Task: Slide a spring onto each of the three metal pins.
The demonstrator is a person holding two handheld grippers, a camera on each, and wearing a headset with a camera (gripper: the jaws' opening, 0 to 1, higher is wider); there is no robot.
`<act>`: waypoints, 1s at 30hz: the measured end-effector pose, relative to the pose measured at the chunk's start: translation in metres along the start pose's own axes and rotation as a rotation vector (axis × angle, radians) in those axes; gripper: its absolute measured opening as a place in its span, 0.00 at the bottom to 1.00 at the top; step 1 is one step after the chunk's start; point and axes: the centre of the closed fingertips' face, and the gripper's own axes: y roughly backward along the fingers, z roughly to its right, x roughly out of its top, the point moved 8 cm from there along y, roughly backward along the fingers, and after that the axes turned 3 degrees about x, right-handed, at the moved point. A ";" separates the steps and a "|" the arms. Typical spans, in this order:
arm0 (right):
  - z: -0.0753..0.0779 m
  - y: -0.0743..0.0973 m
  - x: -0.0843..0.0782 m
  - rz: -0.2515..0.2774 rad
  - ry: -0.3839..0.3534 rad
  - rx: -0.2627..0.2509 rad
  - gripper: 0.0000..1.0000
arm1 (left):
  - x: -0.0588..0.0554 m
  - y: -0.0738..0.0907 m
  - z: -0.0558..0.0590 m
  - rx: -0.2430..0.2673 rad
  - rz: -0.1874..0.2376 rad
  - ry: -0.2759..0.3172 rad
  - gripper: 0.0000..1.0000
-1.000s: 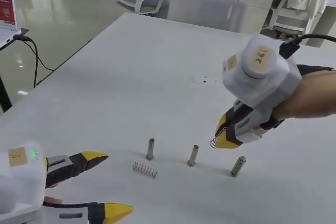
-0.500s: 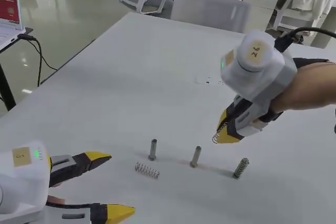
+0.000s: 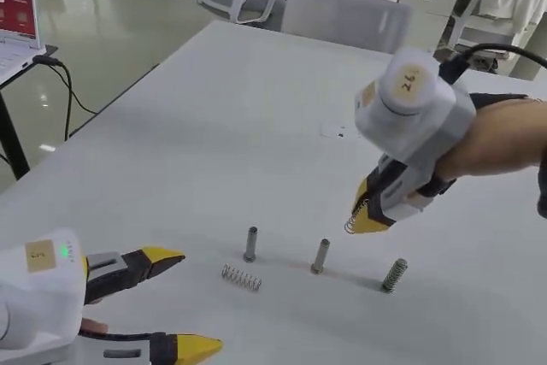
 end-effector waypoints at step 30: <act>0.009 -0.033 0.012 -0.079 0.053 0.026 0.09 | -0.001 0.001 -0.003 0.005 0.017 0.004 0.58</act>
